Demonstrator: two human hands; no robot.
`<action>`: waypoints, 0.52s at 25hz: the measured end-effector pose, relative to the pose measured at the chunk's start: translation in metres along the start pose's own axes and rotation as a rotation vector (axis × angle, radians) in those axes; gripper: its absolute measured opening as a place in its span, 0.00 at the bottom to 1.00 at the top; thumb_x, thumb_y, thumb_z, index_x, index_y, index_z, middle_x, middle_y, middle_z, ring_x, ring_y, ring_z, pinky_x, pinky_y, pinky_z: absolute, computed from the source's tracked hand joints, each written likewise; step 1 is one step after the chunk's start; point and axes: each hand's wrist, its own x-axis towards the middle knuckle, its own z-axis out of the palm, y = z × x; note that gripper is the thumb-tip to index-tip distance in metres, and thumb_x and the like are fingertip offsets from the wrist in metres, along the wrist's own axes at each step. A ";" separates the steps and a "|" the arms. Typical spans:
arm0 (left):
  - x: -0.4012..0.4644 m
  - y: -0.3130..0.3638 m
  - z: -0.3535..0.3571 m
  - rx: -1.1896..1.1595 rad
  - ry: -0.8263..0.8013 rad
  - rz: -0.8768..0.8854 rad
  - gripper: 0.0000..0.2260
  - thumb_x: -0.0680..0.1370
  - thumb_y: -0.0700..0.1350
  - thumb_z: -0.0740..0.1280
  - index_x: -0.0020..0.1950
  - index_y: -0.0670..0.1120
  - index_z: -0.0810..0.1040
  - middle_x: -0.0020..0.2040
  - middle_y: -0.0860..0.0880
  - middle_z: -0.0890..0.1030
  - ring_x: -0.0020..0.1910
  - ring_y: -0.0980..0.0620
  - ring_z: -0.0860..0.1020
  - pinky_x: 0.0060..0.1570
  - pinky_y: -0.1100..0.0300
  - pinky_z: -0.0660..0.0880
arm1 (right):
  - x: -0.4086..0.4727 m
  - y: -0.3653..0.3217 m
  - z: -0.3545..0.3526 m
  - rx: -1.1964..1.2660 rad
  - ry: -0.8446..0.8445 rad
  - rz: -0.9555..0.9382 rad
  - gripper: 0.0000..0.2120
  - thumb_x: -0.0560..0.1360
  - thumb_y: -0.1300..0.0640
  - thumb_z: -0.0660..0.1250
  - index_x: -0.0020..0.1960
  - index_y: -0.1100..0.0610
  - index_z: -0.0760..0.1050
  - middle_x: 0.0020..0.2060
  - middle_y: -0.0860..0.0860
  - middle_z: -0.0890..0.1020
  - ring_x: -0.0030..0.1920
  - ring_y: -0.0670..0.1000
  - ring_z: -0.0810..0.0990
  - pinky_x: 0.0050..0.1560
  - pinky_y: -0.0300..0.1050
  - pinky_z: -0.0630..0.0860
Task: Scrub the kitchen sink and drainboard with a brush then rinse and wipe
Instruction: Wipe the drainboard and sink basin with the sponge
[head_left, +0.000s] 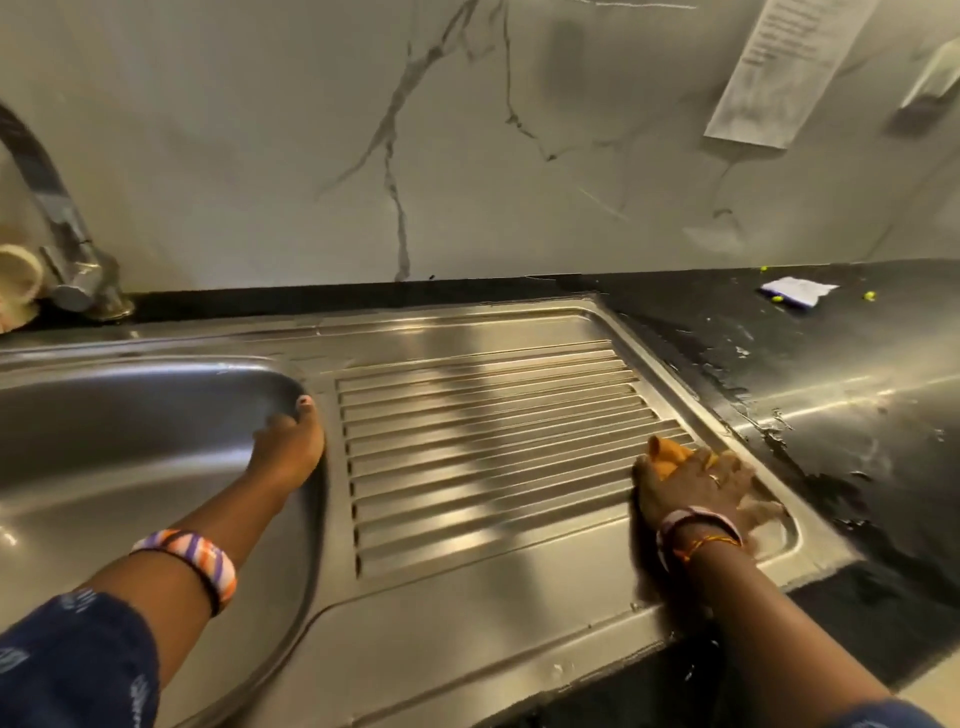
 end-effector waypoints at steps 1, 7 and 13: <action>0.007 0.003 0.002 -0.026 0.052 0.003 0.29 0.82 0.56 0.46 0.72 0.34 0.59 0.71 0.33 0.63 0.70 0.35 0.63 0.67 0.46 0.61 | 0.004 -0.004 -0.001 0.017 0.030 0.003 0.38 0.77 0.35 0.45 0.76 0.59 0.45 0.76 0.58 0.45 0.76 0.59 0.42 0.72 0.64 0.43; 0.038 0.023 0.018 -0.175 0.228 -0.007 0.25 0.82 0.53 0.48 0.65 0.33 0.67 0.63 0.32 0.71 0.61 0.34 0.71 0.59 0.44 0.67 | 0.060 -0.055 0.001 0.105 0.128 0.244 0.37 0.78 0.38 0.46 0.76 0.62 0.41 0.75 0.61 0.40 0.75 0.61 0.37 0.73 0.63 0.39; 0.046 0.028 0.034 -0.197 0.234 -0.028 0.22 0.82 0.52 0.49 0.60 0.34 0.70 0.51 0.35 0.76 0.52 0.37 0.72 0.48 0.51 0.66 | 0.130 -0.098 0.000 0.107 0.204 0.131 0.36 0.79 0.41 0.49 0.76 0.63 0.41 0.75 0.62 0.43 0.75 0.63 0.39 0.73 0.62 0.40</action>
